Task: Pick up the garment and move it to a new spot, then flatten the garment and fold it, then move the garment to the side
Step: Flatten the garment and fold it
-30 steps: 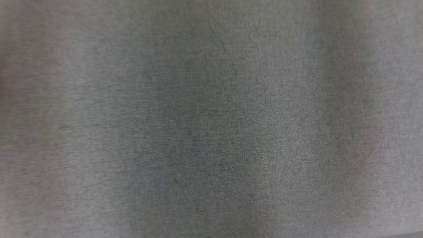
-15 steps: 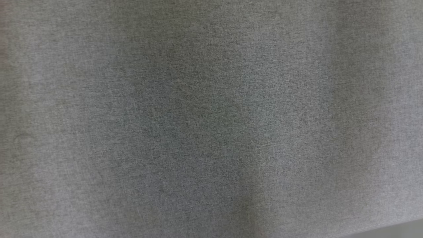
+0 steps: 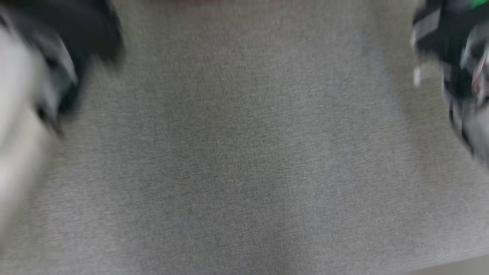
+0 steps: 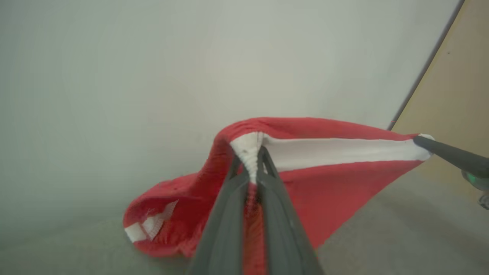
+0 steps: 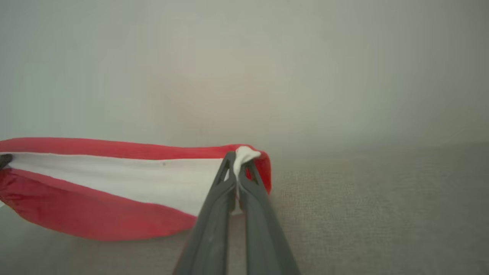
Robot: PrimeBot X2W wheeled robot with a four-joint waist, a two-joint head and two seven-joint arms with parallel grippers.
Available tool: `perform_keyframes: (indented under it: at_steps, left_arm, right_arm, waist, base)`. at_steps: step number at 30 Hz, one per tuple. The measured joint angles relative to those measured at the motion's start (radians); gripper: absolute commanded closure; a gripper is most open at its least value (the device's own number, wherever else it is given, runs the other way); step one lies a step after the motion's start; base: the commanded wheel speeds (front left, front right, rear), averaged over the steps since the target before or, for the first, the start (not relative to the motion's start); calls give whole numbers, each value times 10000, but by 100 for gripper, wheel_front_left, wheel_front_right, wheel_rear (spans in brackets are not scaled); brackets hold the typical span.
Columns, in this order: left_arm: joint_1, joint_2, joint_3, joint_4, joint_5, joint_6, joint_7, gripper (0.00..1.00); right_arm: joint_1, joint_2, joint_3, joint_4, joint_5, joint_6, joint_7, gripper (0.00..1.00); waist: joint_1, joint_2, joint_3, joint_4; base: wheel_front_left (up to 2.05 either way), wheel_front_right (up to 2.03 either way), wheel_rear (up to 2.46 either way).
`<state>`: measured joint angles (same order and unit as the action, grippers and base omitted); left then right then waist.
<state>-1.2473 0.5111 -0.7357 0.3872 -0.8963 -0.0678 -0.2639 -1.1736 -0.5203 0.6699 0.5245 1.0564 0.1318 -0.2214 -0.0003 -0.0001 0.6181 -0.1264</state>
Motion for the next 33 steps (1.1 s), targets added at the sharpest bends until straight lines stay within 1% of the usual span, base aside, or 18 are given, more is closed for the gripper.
perform_keyframes:
  at_steps: [2, 3, 5, 8, 9, 13, 17, 19, 22, 26, 29, 33]
  left_arm:
    - [1421, 61, 550, -1099, 382, 339, 12, 100]
    - [2054, 119, 773, -1538, 433, 431, 0, 100]
    - [3416, 194, 1101, -2357, 729, 748, 2, 100]
    - [5294, 115, 1676, -3446, 984, 1049, 2, 100]
    - [6450, 105, 1852, -4056, 1131, 1135, 4, 100]
    - [8515, -15, 1896, -4729, 1388, 1187, 2, 100]
    - [9960, -173, 1590, -4730, 1766, 1062, 2, 100]
    - [10547, -293, 1678, -4725, 1860, 1114, 2, 100]
    - [11564, -401, 1720, -4706, 2115, 1043, 2, 100]
    - [12478, -631, 1877, -4715, 2313, 1005, 2, 100]
    - [12681, -857, 1898, -4658, 2485, 763, 2, 100]
    - [12469, -1250, 1981, -4491, 2738, 384, 2, 100]
  right_arm:
    - [1015, -385, 104, -593, 190, 0, -77, 100]
    - [1513, -493, 140, -901, 274, 0, -84, 100]
    - [2484, -731, 169, -1446, 380, 0, -165, 100]
    - [4006, -1141, 159, -2040, 495, 0, -180, 100]
    - [4975, -1321, 105, -2343, 575, 0, -167, 100]
    - [6787, -1726, -255, -2961, 780, 0, -113, 100]
    - [8605, -1896, -746, -3484, 817, 0, -36, 100]
    - [9565, -1891, -1014, -3726, 821, 2, 65, 100]
    - [10896, -1810, -1494, -4171, 794, 2, 209, 100]
    - [12446, -1371, -2401, -4709, 729, 2, 378, 100]
    - [12991, -1039, -3200, -4993, 368, 2, 537, 100]
    - [13011, -548, -4171, -5296, -178, 2, 1012, 100]
  waist:
    - [0, 0, -291, 44]
    - [0, 0, -444, 63]
    - [-1, 0, -757, 93]
    - [-1, 0, -1242, 119]
    - [-1, -1, -1578, 126]
    - [-1, -1, -2244, 136]
    - [0, -1, -2886, 155]
    - [0, -1, -3200, 170]
    - [0, -1, -3638, 193]
    - [0, -2, -4089, 257]
    - [0, -2, -4261, 383]
    - [3, 0, -4364, 609]
  base:
    - [0, 0, 0]
    - [0, 0, 0]
    - [0, 0, 0]
    - [0, 0, 0]
    - [0, 0, 0]
    - [0, 0, 0]
    - [0, 0, 0]
    - [0, 0, 0]
    - [0, 0, 0]
    - [0, 0, 0]
    - [0, 0, 0]
    - [0, 0, 0]
